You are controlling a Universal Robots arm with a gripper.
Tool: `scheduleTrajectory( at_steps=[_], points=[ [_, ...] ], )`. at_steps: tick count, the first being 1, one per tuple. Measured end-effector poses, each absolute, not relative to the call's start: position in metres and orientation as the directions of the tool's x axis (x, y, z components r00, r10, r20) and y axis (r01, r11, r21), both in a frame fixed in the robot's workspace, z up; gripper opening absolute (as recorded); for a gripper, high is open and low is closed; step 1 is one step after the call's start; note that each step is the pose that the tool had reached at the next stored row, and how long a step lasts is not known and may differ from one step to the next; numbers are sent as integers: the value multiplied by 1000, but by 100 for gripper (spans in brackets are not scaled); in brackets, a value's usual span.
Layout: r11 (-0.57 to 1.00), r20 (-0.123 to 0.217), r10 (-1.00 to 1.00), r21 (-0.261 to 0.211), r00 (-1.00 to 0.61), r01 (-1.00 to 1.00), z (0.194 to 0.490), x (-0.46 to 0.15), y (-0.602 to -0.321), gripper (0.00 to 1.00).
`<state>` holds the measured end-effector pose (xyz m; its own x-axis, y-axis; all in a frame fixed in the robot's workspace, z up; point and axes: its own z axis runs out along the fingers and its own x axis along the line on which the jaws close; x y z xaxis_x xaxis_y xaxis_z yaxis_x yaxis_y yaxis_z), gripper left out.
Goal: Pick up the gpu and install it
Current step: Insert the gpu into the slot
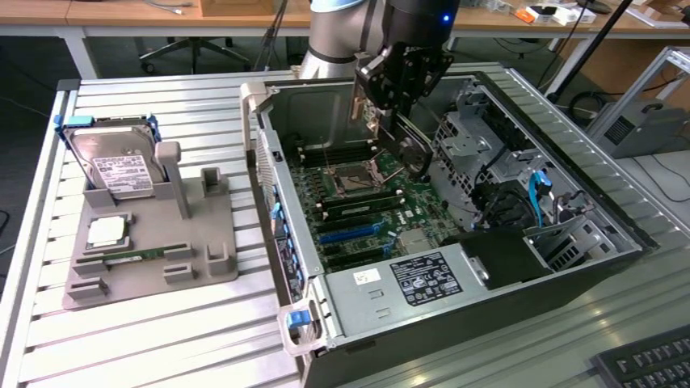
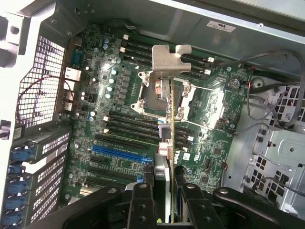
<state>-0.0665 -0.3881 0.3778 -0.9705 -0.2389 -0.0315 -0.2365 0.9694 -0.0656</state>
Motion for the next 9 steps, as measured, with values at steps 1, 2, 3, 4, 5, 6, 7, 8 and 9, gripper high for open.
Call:
scheduleTrajectory(
  at_steps=[1,2,3,4,5,6,7,8,9],
  points=[
    [969,-31,-240,-66,-970,-238,378,-66,-388,27],
    [969,-32,-243,-66,-970,-240,378,-66,-388,27],
    [968,-31,-244,-66,-969,-242,378,-66,-388,27],
    [968,-31,-246,-66,-969,-243,378,-66,-388,27],
    [967,-31,-247,-66,-969,-244,378,-66,-388,27],
    [967,-31,-247,-66,-968,-245,377,-66,-388,27],
    [967,-31,-249,-66,-968,-246,377,-66,-388,27],
    [967,-31,-250,-66,-968,-248,377,-66,-388,27],
    [966,-31,-251,-66,-967,-249,377,-66,-388,27]
  ],
)
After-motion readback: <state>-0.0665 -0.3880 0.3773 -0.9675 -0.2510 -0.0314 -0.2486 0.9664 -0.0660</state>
